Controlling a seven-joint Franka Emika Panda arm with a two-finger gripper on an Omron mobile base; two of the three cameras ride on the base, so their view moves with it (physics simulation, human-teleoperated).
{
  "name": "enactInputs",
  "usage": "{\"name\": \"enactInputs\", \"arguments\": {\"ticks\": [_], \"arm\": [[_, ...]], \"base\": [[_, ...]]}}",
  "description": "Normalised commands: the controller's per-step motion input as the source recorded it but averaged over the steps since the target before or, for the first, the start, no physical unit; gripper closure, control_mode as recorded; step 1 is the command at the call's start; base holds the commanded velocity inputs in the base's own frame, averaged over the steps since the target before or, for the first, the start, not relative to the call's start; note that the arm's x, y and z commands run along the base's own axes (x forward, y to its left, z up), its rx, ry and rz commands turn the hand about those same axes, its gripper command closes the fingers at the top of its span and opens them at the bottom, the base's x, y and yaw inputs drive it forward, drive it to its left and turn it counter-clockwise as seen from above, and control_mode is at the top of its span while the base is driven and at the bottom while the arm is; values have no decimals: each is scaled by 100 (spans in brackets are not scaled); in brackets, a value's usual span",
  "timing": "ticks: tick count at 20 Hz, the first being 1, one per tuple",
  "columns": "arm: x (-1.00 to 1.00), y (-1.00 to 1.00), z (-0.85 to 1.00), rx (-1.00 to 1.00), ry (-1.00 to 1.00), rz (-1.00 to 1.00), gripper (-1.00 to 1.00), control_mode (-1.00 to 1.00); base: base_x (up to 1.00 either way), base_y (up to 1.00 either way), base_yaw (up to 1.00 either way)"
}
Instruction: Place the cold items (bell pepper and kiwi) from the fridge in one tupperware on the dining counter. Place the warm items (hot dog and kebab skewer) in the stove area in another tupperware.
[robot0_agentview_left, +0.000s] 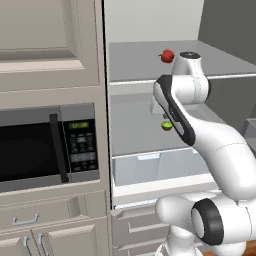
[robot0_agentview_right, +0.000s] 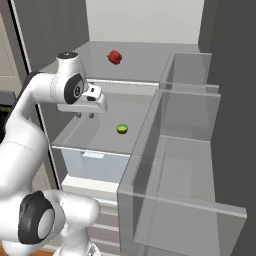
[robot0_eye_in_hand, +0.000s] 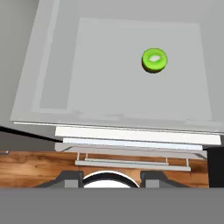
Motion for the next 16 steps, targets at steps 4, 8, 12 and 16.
{"name": "enactInputs", "arguments": {"ticks": [4,8,12,16], "arm": [[0,-17,-17,0,-5,-1,-100,-100],[0,-44,-37,-3,-4,-8,-100,-100],[16,-40,-38,-1,-12,-13,-100,-100],[36,-9,-23,0,-12,-11,-100,-100]], "base": [[0,0,0],[0,0,0],[0,0,0],[0,0,0]]}}
